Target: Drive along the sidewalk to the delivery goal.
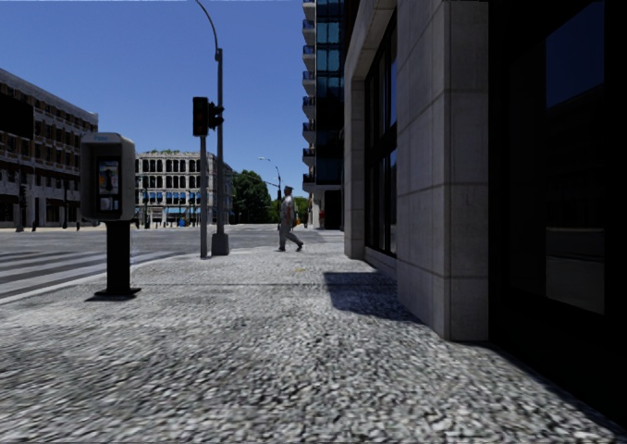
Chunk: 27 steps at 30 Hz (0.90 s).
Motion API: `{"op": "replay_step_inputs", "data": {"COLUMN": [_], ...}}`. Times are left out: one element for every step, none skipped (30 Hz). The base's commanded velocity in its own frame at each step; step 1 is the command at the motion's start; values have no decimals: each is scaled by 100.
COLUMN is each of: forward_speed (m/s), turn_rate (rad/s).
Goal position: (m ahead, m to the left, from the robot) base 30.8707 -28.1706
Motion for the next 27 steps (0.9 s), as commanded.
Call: {"op": "replay_step_inputs", "data": {"forward_speed": [200, 200, 200, 200, 200, 200, 200, 200, 200, 200, 200, 200, 200, 200, 200, 200, 200, 200, 200, 200, 200, 200, 200, 200, 200, 200, 200], "turn_rate": [0, 0, 0, 0, 0, 0, 0, 0, 0, 0, 0, 0, 0, 0, 0, 0, 0, 0, 0, 0, 0, 0, 0, 0, 0, 0, 0]}}
